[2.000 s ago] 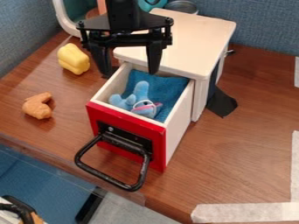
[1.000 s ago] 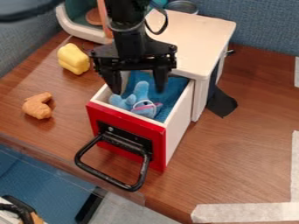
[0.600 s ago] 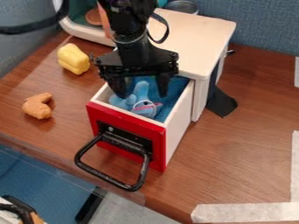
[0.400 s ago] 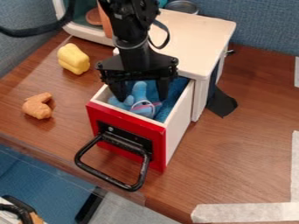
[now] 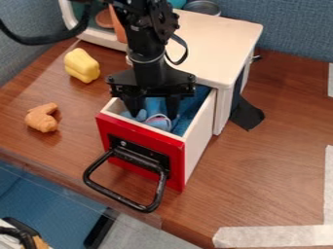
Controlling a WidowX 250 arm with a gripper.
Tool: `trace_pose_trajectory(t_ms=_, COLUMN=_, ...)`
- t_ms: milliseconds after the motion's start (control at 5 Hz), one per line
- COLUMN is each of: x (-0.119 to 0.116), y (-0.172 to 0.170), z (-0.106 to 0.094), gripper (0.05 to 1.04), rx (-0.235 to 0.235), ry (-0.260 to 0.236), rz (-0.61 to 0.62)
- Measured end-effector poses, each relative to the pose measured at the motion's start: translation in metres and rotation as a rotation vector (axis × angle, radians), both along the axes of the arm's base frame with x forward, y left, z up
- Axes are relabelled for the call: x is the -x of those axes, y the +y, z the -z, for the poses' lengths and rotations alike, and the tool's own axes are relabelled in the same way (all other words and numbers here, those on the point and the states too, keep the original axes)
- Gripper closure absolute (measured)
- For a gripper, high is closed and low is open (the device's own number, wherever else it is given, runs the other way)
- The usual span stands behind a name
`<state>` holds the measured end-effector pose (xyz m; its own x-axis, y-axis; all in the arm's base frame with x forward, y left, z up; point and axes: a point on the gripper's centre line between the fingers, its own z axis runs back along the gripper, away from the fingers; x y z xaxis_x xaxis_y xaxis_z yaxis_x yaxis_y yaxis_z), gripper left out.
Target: Remove the blue doll from the drawer
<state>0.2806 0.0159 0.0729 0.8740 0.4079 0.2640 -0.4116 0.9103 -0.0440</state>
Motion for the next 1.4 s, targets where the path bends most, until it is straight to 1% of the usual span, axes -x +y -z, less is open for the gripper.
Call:
trace_pose_trajectory(t_ms=200, x=0.002, y=0.000, z=-0.002, gripper=0.708, rx=0.015, ry=0.004, rz=-0.006)
trace_pose_trajectory(t_ms=400, x=0.006, y=-0.003, z=-0.018, gripper=0.857, rx=0.038, ry=-0.026, rz=0.005)
trace_pose_trajectory(t_ms=600, x=0.011, y=-0.003, z=-0.036, gripper=0.903, rx=0.074, ry=-0.060, rz=0.010)
trace_pose_trajectory(t_ms=800, x=0.019, y=0.005, z=-0.055, gripper=0.908, rx=0.097, ry=-0.099, rz=-0.008)
trace_pose_trajectory(t_ms=1000, x=0.026, y=0.027, z=-0.070, gripper=0.908, rx=0.101, ry=-0.153, rz=-0.055)
trace_pose_trajectory(t_ms=1200, x=0.036, y=0.053, z=-0.081, gripper=0.908, rx=0.091, ry=-0.192, rz=-0.119)
trace_pose_trajectory(t_ms=1400, x=0.046, y=0.078, z=-0.084, gripper=0.908, rx=0.080, ry=-0.203, rz=-0.200)
